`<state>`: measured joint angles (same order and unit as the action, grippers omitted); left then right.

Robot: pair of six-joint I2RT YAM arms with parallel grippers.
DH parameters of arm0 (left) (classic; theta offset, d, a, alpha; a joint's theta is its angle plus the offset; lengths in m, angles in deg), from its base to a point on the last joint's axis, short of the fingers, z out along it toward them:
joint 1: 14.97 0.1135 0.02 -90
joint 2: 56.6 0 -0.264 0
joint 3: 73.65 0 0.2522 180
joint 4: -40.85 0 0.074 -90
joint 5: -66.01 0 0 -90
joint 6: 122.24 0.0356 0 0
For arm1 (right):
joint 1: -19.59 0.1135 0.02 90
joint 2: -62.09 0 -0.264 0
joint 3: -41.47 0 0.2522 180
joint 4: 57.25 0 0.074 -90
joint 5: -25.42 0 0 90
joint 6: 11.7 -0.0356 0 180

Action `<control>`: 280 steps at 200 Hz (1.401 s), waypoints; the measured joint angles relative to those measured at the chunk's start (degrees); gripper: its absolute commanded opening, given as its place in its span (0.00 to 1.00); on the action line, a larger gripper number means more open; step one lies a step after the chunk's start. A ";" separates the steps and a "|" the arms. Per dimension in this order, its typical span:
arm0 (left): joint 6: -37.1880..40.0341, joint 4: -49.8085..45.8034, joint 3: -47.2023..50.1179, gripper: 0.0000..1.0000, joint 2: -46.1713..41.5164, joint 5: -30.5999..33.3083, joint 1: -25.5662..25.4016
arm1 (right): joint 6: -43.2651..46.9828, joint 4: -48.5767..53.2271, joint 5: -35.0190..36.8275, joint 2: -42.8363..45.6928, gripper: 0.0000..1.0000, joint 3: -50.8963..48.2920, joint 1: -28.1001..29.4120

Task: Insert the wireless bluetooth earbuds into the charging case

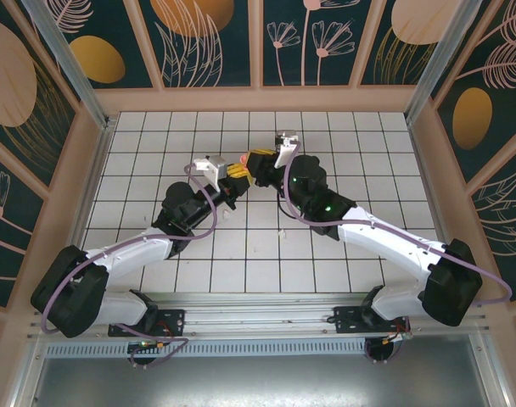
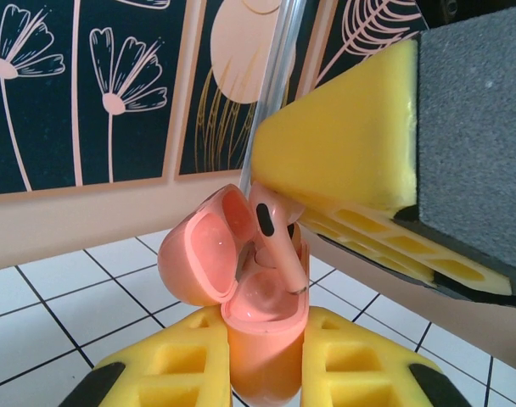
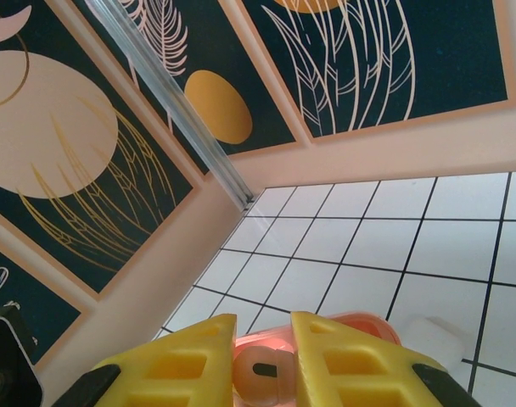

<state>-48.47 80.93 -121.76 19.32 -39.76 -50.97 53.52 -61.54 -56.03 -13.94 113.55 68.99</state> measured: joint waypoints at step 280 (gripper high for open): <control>-0.04 -0.52 1.90 0.00 -0.63 1.36 0.00 | 5.38 -5.03 3.82 -2.01 0.22 -3.54 3.32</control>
<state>-48.51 80.40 -119.86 18.69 -38.41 -50.97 58.90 -66.56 -52.20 -15.95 110.01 72.32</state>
